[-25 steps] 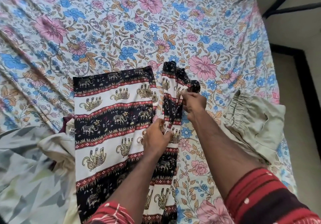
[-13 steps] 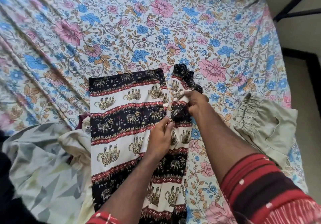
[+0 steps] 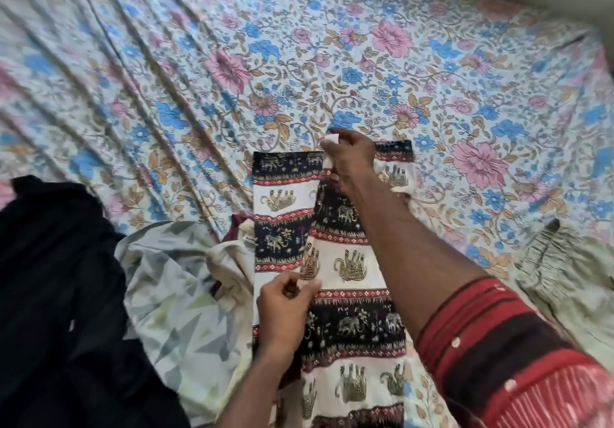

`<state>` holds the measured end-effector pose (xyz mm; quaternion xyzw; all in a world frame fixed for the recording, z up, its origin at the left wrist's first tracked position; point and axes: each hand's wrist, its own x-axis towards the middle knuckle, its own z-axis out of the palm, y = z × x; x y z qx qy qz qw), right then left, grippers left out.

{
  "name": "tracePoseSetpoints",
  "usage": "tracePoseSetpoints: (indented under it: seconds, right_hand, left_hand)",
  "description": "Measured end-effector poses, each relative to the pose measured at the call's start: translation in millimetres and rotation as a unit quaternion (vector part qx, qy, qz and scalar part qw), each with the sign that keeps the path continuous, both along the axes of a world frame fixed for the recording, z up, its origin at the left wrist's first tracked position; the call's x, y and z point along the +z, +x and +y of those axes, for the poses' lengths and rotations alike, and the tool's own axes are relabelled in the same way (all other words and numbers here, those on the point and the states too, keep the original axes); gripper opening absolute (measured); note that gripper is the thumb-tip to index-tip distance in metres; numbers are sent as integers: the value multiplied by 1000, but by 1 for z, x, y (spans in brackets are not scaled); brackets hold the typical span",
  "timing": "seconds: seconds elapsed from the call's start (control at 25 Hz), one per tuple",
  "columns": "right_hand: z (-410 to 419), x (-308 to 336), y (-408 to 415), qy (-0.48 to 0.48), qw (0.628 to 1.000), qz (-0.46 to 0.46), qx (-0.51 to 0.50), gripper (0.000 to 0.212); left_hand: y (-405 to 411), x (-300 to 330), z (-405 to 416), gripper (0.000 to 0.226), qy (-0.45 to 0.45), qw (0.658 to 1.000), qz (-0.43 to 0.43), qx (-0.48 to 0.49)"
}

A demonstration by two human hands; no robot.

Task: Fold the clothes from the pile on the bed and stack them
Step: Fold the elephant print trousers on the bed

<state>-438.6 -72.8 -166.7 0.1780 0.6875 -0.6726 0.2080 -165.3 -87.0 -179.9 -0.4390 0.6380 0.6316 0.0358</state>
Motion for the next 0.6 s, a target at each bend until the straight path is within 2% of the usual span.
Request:
tracePoseSetpoints:
  seconds: [0.08, 0.16, 0.2, 0.28, 0.32, 0.4, 0.44, 0.52, 0.6]
  right_hand:
    - [-44, 1, 7, 7, 999, 7, 34, 43]
    - [-82, 0, 20, 33, 997, 22, 73, 42]
    - [-94, 1, 27, 56, 992, 34, 104, 42]
    - [-114, -3, 43, 70, 978, 30, 192, 42]
    - [-119, -7, 50, 66, 970, 20, 232, 40]
    - [-114, -11, 65, 80, 961, 38, 260, 34]
    - [-106, -13, 73, 87, 963, 53, 248, 32]
    - [-77, -10, 95, 80, 973, 67, 204, 26]
    - [-35, -9, 127, 86, 977, 70, 181, 19]
  left_hand:
    - [12, 1, -19, 43, 1, 999, -1, 53]
    - [23, -3, -32, 59, 8, 999, -7, 53]
    - [27, -6, -36, 58, 8, 999, -11, 51]
    - [36, -7, -44, 32, 13, 998, -30, 58]
    - [39, -3, -47, 26, 21, 998, -29, 52]
    - [46, -1, -51, 29, 53, 998, 2, 30]
    - [49, -3, -52, 34, 71, 997, 7, 27]
    - [55, -4, -51, 66, 91, 995, -16, 30]
    - [62, -2, -51, 78, 135, 990, -30, 4]
